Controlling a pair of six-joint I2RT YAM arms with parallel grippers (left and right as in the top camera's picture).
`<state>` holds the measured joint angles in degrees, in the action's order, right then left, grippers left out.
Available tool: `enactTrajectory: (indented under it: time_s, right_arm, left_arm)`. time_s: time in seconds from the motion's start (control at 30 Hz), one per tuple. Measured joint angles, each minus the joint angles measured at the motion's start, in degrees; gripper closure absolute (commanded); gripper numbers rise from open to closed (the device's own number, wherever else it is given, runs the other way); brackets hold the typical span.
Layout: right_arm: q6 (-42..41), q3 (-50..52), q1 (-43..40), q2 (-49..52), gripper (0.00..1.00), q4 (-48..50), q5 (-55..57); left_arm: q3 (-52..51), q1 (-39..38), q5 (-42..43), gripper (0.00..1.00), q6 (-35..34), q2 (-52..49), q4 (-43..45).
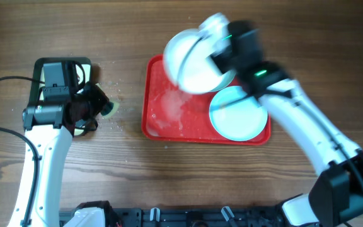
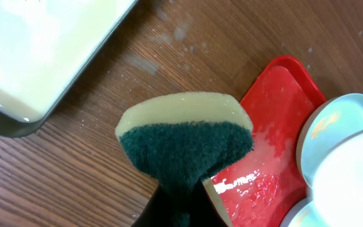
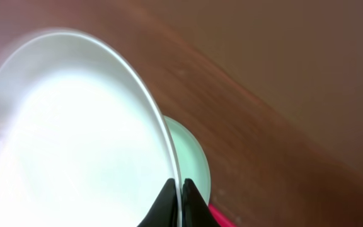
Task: Clean dirty plates on tray and stack at the side
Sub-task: 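Lift the white plate with the right gripper and move it right, then set the white plate down right of the red tray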
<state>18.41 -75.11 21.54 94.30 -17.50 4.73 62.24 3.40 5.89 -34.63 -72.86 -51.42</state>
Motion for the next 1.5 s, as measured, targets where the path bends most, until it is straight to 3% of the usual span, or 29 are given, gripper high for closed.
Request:
enactTrajectory:
  time_s: [0.1, 0.23, 0.43, 0.7, 0.73, 0.77, 0.8, 0.87, 1.0, 1.1, 1.2, 1.37, 1.5]
  right_arm:
    - [-11.5, 0.0, -21.9, 0.3, 0.96, -1.9, -14.0]
    - [-16.5, -0.1, -43.3, 6.4, 0.96, -7.7, -23.1]
    - [-17.5, -0.1, -48.8, 17.6, 0.96, -7.0, -23.6]
    - [-19.5, 0.0, -49.6, 20.1, 0.89, -2.8, -21.0]
    - [-19.7, 0.0, -49.7, 20.0, 0.77, -2.8, -20.6]
    - [-19.8, 0.0, -49.7, 19.8, 0.45, -2.7, -20.1]
    - [-20.1, 0.0, -49.8, 19.5, 0.43, -2.6, -19.5]
    - [-20.1, 0.0, -49.8, 18.6, 0.44, -2.6, -18.6]
    - [-20.5, 0.0, -49.7, 15.6, 0.61, -1.0, -22.4]
    - [-22.4, 0.0, -46.7, 10.4, 0.58, 3.4, -33.2]
    - [-23.6, -0.1, -37.5, 8.5, 0.54, 3.0, -36.6]
    - [-23.8, -0.1, -19.3, 12.3, 0.54, 1.9, -25.0]
    - [-24.2, -0.1, -13.8, 18.2, 0.54, 1.9, -15.2]
  left_arm:
    - [0.0, 0.0, 0.0, 0.96, 0.0, 0.0, 0.0]
    - [0.0, 0.0, 0.0, 0.96, 0.0, 0.0, 0.0]
    - [0.0, 0.0, 0.0, 0.96, 0.0, 0.0, 0.2]
    - [0.0, 0.0, 0.0, 0.96, 0.0, 0.0, 0.2]
    - [0.0, 0.0, 0.0, 0.96, 0.0, 0.0, 0.2]
    - [0.0, 0.0, 0.0, 0.96, 0.0, 0.0, 0.2]
    - [0.0, 0.0, 0.0, 0.96, 0.0, 0.0, 0.2]
    - [0.0, 0.0, 0.0, 0.96, 0.0, 0.0, 0.2]
    - [0.0, 0.0, 0.0, 0.96, 0.0, 0.0, 0.4]
    - [0.0, 0.0, 0.0, 0.96, 0.0, 0.0, 1.2]
    - [0.0, 0.0, 0.0, 0.96, 0.0, 0.0, 1.3]
    - [0.0, 0.0, 0.0, 0.96, 0.0, 0.0, 1.3]
    - [0.0, 0.0, 0.0, 0.96, 0.0, 0.0, 1.3]
